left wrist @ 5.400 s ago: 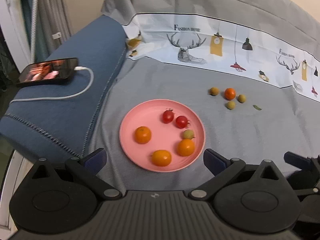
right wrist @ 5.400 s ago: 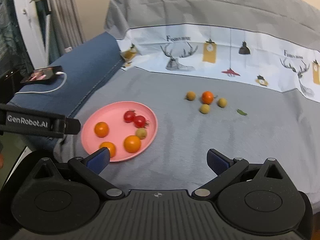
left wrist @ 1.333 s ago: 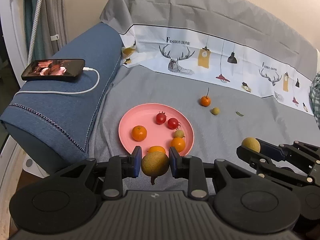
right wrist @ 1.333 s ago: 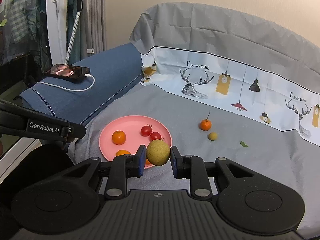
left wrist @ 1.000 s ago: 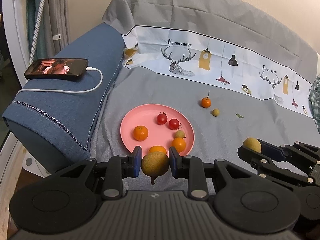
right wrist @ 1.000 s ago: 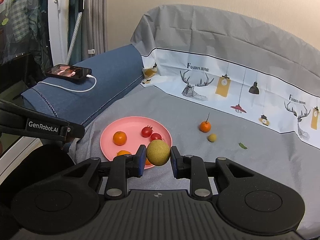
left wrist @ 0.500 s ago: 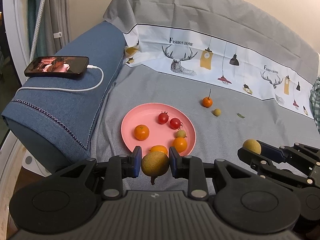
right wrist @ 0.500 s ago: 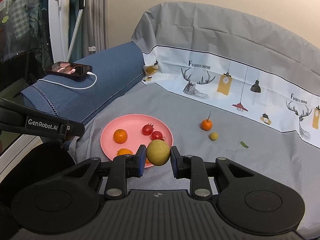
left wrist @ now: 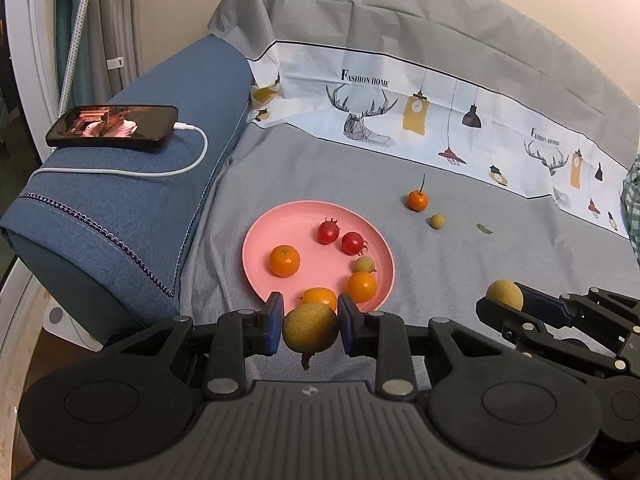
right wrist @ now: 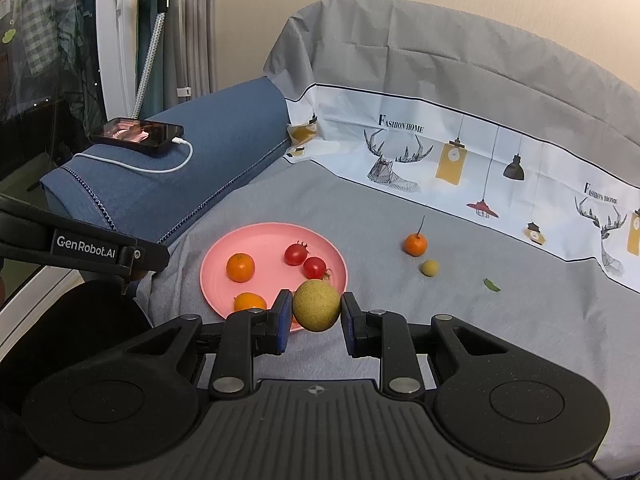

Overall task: Organize fruits
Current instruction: 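Carry both held small yellow fruits over the pink plate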

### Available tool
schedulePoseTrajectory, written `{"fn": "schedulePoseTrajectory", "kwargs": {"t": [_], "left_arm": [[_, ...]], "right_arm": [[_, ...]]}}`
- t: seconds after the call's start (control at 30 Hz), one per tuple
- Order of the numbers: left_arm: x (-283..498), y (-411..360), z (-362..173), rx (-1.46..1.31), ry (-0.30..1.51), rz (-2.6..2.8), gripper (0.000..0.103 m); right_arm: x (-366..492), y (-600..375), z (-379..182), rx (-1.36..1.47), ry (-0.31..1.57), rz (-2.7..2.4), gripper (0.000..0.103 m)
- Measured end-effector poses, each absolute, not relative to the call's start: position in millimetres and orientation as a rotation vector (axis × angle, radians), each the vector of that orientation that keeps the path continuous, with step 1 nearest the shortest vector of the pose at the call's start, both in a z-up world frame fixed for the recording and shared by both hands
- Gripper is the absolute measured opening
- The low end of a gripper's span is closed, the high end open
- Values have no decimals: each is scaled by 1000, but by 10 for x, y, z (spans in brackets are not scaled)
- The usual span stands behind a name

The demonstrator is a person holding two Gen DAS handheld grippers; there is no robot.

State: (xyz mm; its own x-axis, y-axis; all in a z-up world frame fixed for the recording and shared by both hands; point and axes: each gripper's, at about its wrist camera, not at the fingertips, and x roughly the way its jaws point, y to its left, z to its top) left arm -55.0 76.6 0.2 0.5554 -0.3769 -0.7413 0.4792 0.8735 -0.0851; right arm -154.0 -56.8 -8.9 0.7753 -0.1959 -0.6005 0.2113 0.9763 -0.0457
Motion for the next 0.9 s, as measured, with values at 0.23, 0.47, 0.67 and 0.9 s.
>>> {"fn": "schedulePoseTrajectory", "kwargs": {"t": [0.23, 0.47, 0.67, 0.9], "left_arm": [[-487, 767, -44, 129, 857, -499, 32], [-396, 748, -109, 132, 879, -490, 32], [-203, 683, -170, 134, 905, -468, 32], [130, 516, -264, 153, 925, -430, 32]], "right_arm": [[-1496, -590, -104, 21, 649, -222, 27], [-1452, -608, -158, 28, 664, -220, 27], [-1307, -671, -228, 34, 684, -221, 27], [-1016, -742, -341, 40, 698, -202, 27]]}}
